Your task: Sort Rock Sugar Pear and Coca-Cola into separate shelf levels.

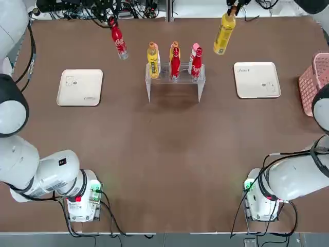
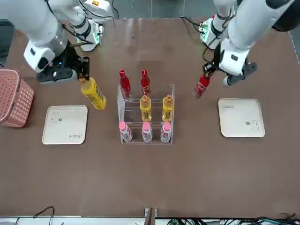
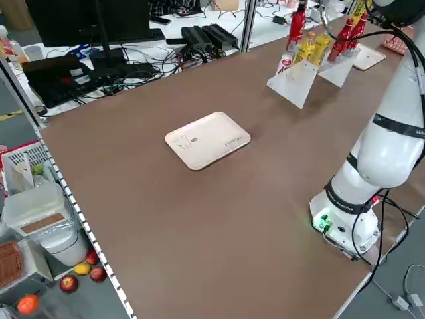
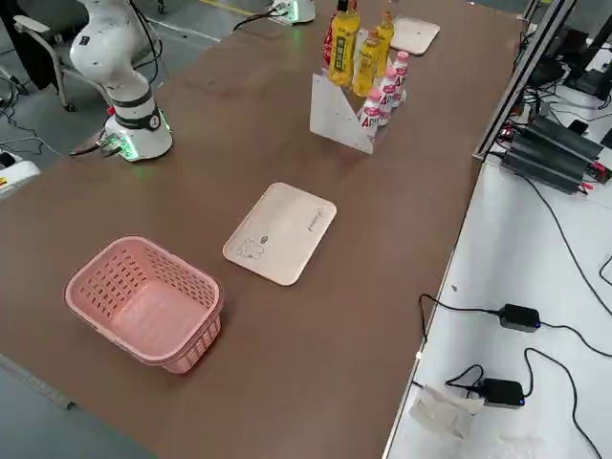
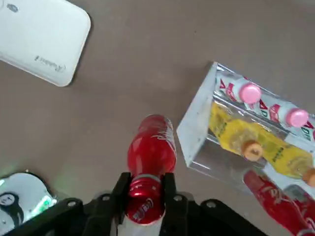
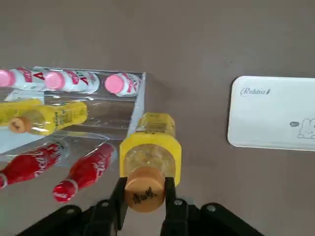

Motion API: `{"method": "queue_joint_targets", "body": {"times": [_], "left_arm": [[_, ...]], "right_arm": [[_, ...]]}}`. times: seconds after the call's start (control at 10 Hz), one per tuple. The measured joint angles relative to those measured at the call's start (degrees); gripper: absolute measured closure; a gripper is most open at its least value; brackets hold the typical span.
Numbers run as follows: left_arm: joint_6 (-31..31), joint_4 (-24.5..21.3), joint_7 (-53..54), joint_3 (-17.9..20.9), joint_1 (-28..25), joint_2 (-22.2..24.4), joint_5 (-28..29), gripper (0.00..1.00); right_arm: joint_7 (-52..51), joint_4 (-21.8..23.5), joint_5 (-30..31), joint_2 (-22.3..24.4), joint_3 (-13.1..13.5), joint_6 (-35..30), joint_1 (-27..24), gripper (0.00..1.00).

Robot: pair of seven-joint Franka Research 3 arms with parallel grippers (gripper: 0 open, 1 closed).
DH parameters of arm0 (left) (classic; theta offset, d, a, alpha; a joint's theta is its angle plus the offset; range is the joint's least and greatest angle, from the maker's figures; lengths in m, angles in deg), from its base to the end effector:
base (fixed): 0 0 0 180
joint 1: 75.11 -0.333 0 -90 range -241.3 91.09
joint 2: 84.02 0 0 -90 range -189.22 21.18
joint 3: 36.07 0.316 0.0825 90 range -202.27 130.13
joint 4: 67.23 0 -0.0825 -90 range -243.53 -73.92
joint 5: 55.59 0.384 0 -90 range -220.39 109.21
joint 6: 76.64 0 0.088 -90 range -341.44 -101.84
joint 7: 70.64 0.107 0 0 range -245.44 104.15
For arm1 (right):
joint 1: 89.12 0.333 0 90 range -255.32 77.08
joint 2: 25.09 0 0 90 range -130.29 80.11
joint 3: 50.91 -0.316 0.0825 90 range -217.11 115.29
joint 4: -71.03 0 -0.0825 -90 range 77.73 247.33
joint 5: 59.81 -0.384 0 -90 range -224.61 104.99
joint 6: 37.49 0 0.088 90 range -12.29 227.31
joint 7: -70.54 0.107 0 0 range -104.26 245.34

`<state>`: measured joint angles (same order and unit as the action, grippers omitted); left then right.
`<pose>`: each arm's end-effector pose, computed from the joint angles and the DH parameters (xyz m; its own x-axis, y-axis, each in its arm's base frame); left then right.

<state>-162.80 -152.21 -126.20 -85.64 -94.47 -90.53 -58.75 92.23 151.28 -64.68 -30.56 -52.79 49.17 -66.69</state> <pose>0.5033 -0.2696 0.6179 0.8957 0.4199 -0.1461 0.4291 -0.9025 0.0364 0.5239 0.2459 0.6455 0.9985 0.0519 -0.0169 0.0502 -0.9949 -0.0877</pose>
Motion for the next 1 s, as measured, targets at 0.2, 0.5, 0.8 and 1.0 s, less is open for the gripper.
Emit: {"method": "queue_joint_targets", "body": {"times": [0.2,0.5,0.8,1.0], "left_arm": [[-0.1,0.1,-5.8,-4.2,0.3,-0.1,-1.0,0.68],[-1.4,0.3,-9.2,-5.5,2.7,-0.4,-1.8,0.68],[-4.9,0.3,-13.1,-5.6,7.6,-2.4,-1.9,0.68],[-7.4,0.2,-14.0,-5.5,9.8,-5.0,-1.2,0.68]], "right_arm": [[2.9,-0.8,0.0,-0.6,0.0,1.3,2.9,0.66],[5.6,-1.0,0.0,-4.4,0.0,4.0,6.5,0.66],[6.7,-2.0,-0.5,-8.0,0.1,4.7,7.0,0.66],[7.8,-2.8,-1.0,-9.3,0.1,4.8,7.2,0.66]]}}
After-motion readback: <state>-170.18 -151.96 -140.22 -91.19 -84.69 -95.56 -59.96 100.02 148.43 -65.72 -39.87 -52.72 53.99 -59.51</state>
